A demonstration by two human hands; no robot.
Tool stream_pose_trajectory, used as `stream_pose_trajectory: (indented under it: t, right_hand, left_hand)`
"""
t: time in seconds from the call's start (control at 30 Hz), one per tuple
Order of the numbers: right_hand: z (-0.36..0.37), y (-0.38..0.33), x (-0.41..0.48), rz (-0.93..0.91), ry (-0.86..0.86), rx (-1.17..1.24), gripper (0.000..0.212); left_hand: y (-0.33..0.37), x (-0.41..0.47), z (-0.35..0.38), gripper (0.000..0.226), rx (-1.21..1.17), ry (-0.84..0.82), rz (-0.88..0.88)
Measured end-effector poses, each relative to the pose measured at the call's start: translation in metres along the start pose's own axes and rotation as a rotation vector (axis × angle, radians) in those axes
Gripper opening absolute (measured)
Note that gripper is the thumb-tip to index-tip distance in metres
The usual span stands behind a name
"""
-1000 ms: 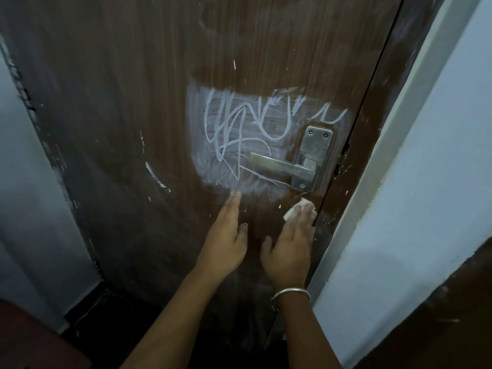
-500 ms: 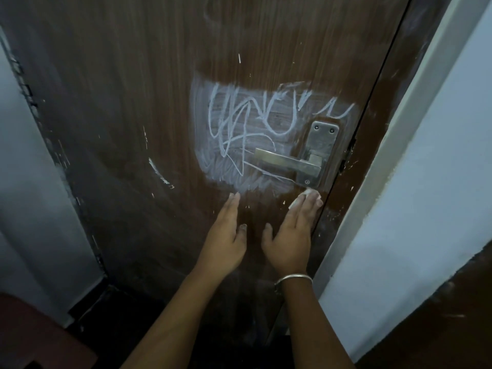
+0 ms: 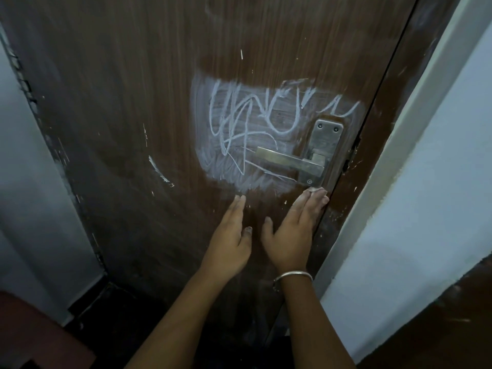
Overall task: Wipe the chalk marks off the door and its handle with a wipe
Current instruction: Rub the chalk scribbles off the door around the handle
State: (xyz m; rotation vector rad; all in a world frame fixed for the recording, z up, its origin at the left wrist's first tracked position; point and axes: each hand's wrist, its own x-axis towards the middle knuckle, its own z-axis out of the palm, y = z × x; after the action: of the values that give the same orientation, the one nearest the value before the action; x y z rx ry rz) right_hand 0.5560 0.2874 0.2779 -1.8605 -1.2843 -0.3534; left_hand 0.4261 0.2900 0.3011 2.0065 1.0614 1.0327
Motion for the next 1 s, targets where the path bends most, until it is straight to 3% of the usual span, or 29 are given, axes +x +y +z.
stream_pose_trajectory:
  t: [0.1,0.27,0.4,0.6,0.77,1.0]
  right_hand:
    - [0.004,-0.008,0.002,0.008,-0.004,0.002,0.103]
    - [0.005,0.021,-0.012,-0.108,-0.103,-0.234,0.099]
    - [0.006,0.033,-0.028,-0.065,-0.157,-0.261,0.099]
    - [-0.01,0.03,-0.009,-0.128,-0.05,-0.155,0.086]
    - [-0.035,0.027,0.018,-0.183,0.081,-0.081,0.071]
    - [-0.064,0.008,0.058,-0.239,0.175,-0.073,0.075]
  left_hand:
    - [-0.001,-0.001,-0.001,0.064,-0.001,0.007,-0.011]
    - [0.0,-0.001,0.002,0.064,-0.004,-0.006,-0.013]
    - [0.004,-0.003,0.005,0.065,-0.026,-0.018,-0.015]
    - [0.005,-0.005,-0.002,0.064,-0.024,-0.001,0.004]
    - [0.023,0.003,-0.004,0.065,-0.001,0.043,0.137]
    - [0.049,0.01,0.001,0.066,-0.025,0.069,0.269]
